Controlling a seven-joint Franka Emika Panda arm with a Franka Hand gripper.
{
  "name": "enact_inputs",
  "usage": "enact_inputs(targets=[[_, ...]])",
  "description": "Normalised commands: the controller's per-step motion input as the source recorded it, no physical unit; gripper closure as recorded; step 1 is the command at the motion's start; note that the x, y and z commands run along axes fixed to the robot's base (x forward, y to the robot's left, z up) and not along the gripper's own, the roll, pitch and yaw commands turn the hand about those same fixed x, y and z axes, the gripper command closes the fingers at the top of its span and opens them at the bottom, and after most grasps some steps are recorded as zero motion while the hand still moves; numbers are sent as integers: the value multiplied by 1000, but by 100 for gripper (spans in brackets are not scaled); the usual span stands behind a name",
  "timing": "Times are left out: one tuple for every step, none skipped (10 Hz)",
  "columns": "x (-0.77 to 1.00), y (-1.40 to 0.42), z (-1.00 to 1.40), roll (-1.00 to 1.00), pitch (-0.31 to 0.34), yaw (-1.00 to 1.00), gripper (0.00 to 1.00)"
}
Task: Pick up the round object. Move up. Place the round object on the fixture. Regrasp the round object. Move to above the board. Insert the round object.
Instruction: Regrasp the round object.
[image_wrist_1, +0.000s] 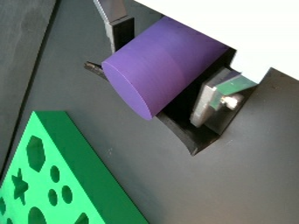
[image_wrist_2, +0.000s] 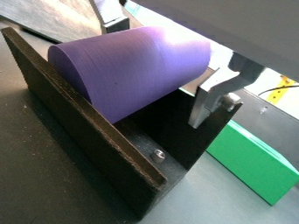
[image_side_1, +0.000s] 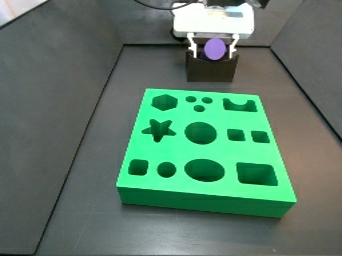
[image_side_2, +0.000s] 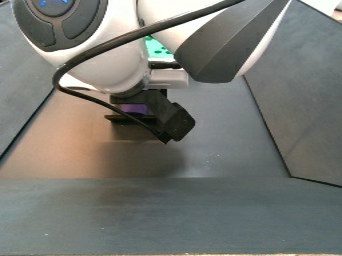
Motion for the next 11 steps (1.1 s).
enact_inputs(targets=[[0,0,1000,53,62,55,0],[-12,-3,1000,54,70,54,0],[-26,-1,1000,58,76,40,0],[-32,-1,1000,60,77,26,0],[-38,2,1000,57,86,3,0],[-35,5,922,55,93,-10,0],[-28,8,672,51,96,-26,0],[-27,7,480,51,92,-36,0],[-22,5,228,57,88,-46,0],[-125,-834,977,1000,64,9,0],[-115,-799,865,1000,61,9,0]])
